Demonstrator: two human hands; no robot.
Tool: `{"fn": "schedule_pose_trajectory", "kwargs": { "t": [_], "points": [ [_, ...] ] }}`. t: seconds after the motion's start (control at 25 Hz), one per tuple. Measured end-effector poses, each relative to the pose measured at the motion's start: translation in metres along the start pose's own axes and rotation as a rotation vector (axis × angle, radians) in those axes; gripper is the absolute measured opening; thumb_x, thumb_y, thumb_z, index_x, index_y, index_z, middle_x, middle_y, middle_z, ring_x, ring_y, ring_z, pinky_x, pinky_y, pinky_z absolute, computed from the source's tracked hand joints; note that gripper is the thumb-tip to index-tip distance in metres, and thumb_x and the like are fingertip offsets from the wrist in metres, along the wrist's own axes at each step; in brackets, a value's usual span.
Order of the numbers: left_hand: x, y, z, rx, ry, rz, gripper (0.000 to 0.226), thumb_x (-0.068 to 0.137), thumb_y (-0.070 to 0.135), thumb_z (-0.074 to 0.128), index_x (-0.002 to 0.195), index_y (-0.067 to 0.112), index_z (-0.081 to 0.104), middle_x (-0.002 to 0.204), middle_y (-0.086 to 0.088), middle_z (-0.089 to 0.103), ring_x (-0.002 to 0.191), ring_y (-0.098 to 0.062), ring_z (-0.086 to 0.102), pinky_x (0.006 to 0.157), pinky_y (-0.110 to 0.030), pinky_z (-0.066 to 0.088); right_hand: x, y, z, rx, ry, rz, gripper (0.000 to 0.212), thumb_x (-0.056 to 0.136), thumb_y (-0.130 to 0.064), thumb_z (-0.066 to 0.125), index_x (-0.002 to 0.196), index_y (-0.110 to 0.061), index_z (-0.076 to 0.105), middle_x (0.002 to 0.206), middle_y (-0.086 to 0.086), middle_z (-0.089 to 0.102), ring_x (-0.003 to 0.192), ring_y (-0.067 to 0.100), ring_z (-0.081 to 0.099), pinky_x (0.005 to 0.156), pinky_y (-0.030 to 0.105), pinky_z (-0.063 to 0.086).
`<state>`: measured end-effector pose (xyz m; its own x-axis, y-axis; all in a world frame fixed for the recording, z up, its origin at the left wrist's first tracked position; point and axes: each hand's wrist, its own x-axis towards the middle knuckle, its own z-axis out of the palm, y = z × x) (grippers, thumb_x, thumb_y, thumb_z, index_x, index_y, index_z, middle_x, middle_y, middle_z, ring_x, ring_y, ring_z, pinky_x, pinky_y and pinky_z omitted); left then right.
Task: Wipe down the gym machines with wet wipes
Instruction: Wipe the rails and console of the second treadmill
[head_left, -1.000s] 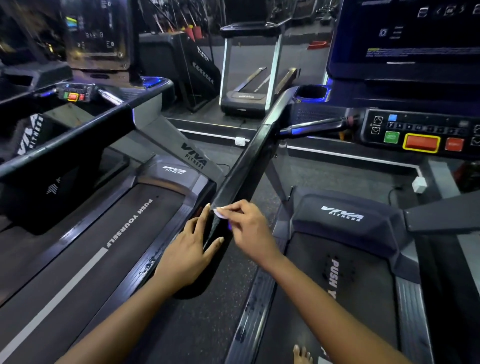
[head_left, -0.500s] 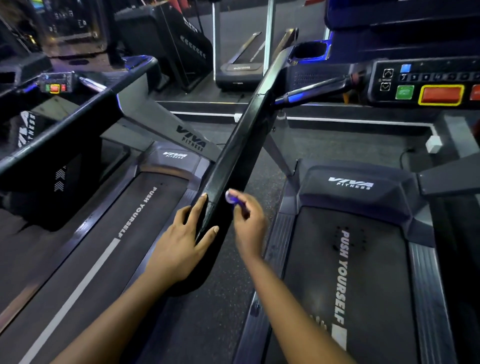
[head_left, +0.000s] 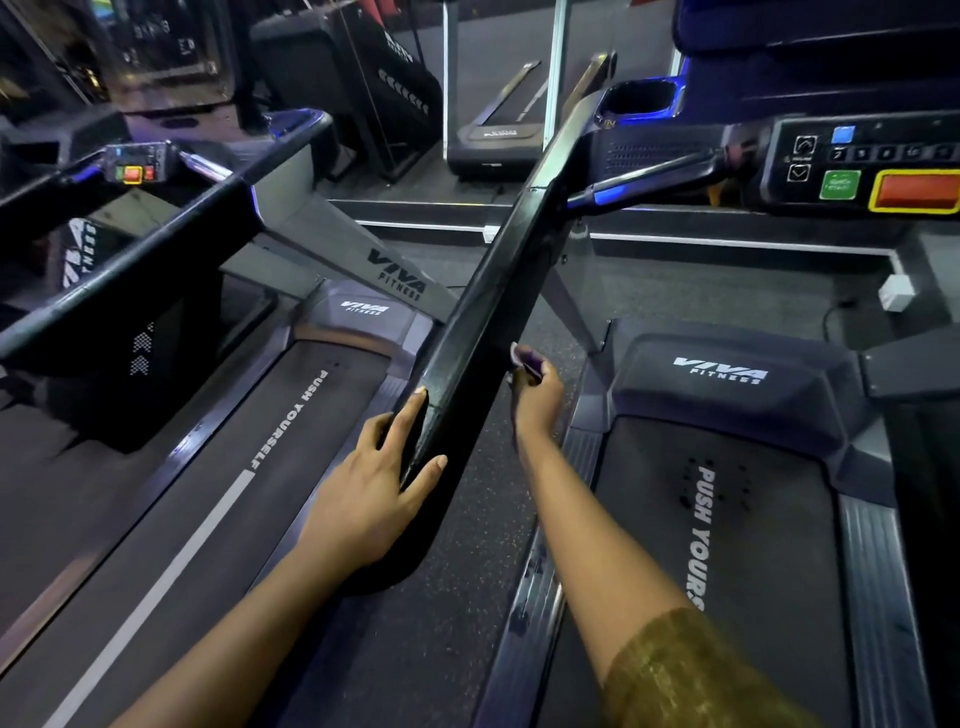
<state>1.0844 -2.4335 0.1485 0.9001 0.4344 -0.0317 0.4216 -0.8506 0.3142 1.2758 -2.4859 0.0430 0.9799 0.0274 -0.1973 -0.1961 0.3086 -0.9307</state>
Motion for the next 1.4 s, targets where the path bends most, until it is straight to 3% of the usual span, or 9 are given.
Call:
{"fn": "schedule_pose_trajectory", "kwargs": {
  "t": [0.12,0.28,0.4,0.52,0.6,0.76,0.92,1.2,1.4],
  "points": [
    [0.000,0.000,0.000,-0.006,0.001,-0.007,0.066,0.095,0.052,0.039,0.147,0.048,-0.002,0.147,0.005,0.026,0.116,-0.023,0.050,0.088,-0.031,0.040,-0.024,0.002,-0.003,-0.022,0.077,0.043,0.030,0.091,0.007,0.033,0.087,0.000,0.062,0.089,0.010,0.062,0.083,0.018,0.058,0.077,0.021,0.049],
    [0.000,0.000,0.001,-0.013,0.004,-0.011,0.066,0.094,0.052,0.040,0.147,0.048,0.000,0.147,0.003,0.028,0.117,-0.027,0.050,0.092,-0.036,0.040,-0.082,0.024,-0.017,-0.030,-0.038,0.035,0.024,0.086,0.011,0.050,0.097,-0.005,0.065,0.097,0.005,0.067,0.092,0.013,0.063,0.091,0.034,0.049],
    [-0.001,0.002,0.000,0.000,0.006,-0.008,0.066,0.095,0.052,0.039,0.147,0.047,0.001,0.146,0.002,0.029,0.119,-0.029,0.050,0.093,-0.037,0.040,-0.121,0.030,-0.029,-0.018,-0.098,0.054,0.027,0.086,0.013,0.052,0.091,-0.010,0.065,0.094,0.000,0.068,0.088,0.001,0.065,0.091,0.029,0.050],
    [-0.001,0.002,0.000,0.014,0.007,-0.013,0.066,0.095,0.053,0.038,0.147,0.047,0.000,0.147,0.000,0.028,0.120,-0.028,0.049,0.094,-0.038,0.042,-0.152,0.027,-0.046,-0.061,-0.153,0.115,0.029,0.089,0.012,0.044,0.084,-0.007,0.067,0.087,0.005,0.069,0.086,0.009,0.065,0.079,0.020,0.050],
    [0.000,0.001,0.001,0.026,0.004,-0.017,0.066,0.095,0.054,0.037,0.147,0.046,-0.001,0.148,-0.001,0.027,0.122,-0.028,0.048,0.094,-0.039,0.042,-0.154,0.015,-0.056,-0.104,-0.210,-0.021,0.031,0.087,0.011,0.052,0.091,-0.016,0.067,0.093,0.001,0.069,0.088,0.001,0.064,0.079,0.013,0.047],
    [0.000,0.000,0.002,0.039,-0.004,-0.018,0.065,0.095,0.056,0.035,0.148,0.046,-0.001,0.150,-0.001,0.026,0.124,-0.028,0.047,0.094,-0.040,0.043,-0.084,-0.035,-0.039,-0.248,-0.087,-0.221,0.024,0.089,-0.003,0.058,0.107,-0.015,0.068,0.099,-0.007,0.068,0.084,-0.011,0.060,0.073,0.004,0.043],
    [0.002,0.000,0.002,0.035,0.003,-0.014,0.065,0.094,0.057,0.034,0.148,0.045,0.000,0.151,-0.002,0.026,0.125,-0.029,0.046,0.096,-0.042,0.043,-0.052,-0.064,-0.004,-0.417,-0.123,-0.366,0.035,0.085,0.003,0.054,0.110,-0.015,0.070,0.103,0.001,0.071,0.089,0.010,0.064,0.077,0.015,0.047],
    [0.001,0.001,0.003,0.001,0.021,-0.010,0.069,0.094,0.054,0.039,0.150,0.041,0.002,0.155,-0.004,0.019,0.133,-0.029,0.039,0.098,-0.041,0.038,-0.126,-0.041,-0.026,-0.605,-0.252,-0.770,0.043,0.076,0.009,0.062,0.112,-0.013,0.068,0.095,0.004,0.066,0.086,0.009,0.062,0.083,0.006,0.040],
    [-0.021,-0.010,-0.001,-0.078,0.022,0.017,0.085,0.088,0.059,0.048,0.148,0.043,-0.009,0.159,0.005,0.000,0.142,-0.021,0.025,0.102,-0.043,0.038,-0.123,-0.062,-0.042,-0.711,-0.433,-0.842,0.039,0.080,0.005,0.063,0.112,-0.015,0.068,0.094,0.003,0.066,0.081,0.012,0.063,0.077,0.020,0.051]
  ]
}}
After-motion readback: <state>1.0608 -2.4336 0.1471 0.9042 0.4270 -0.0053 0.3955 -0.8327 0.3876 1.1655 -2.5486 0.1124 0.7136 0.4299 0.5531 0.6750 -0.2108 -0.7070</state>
